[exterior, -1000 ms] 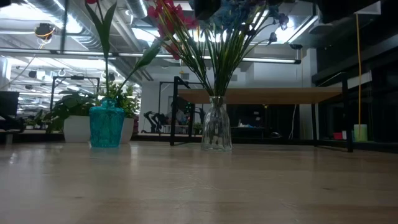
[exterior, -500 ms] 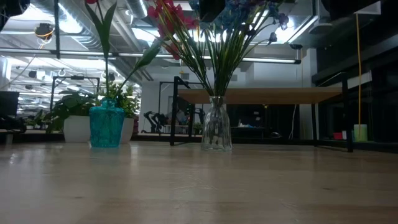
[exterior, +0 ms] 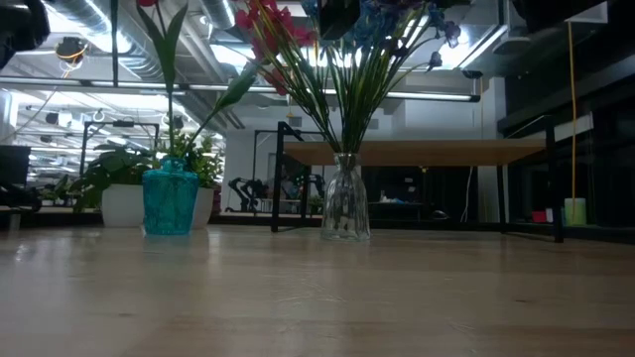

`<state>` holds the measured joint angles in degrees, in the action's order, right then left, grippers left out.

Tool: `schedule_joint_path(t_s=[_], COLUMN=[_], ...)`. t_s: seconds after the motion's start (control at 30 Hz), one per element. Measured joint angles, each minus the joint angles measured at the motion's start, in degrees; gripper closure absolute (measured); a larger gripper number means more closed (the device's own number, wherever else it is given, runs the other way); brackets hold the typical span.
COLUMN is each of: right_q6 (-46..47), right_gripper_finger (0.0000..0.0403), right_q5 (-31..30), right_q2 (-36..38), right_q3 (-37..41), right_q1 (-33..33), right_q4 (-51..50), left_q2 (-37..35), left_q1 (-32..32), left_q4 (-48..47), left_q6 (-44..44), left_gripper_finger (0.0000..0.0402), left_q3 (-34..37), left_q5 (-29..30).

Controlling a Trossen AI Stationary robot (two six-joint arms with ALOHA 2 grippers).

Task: Pick and place flowers into a vace then onto a shelf
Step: Put the orange flowers into the blue vase

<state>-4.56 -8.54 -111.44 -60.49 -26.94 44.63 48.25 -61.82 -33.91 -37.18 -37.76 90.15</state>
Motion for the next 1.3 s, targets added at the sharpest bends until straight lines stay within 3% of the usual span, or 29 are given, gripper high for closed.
schedule_joint_path(t_s=[0.5, 0.83, 1.3], right_q6=[-0.3, -0.4, -0.5], right_gripper_finger=[0.0401, 0.0401, 0.0401], right_q5=[0.0, 0.0, 0.1], right_q2=[0.0, 0.0, 0.0], right_q3=[0.0, 0.0, 0.0], right_q1=[0.0, 0.1, 0.9], right_q4=[-0.4, -1.1, -1.7], left_q2=[-12.7, -19.4, -23.7], left_q1=[6.8, 11.0, 16.4], left_q4=[-0.9, -0.9, -0.1], left_q6=[14.9, 19.5, 26.1], left_gripper_finger=[0.0394, 0.0394, 0.0395], left_q3=[0.0, 0.0, 0.0], left_q5=[0.0, -0.4, -25.3])
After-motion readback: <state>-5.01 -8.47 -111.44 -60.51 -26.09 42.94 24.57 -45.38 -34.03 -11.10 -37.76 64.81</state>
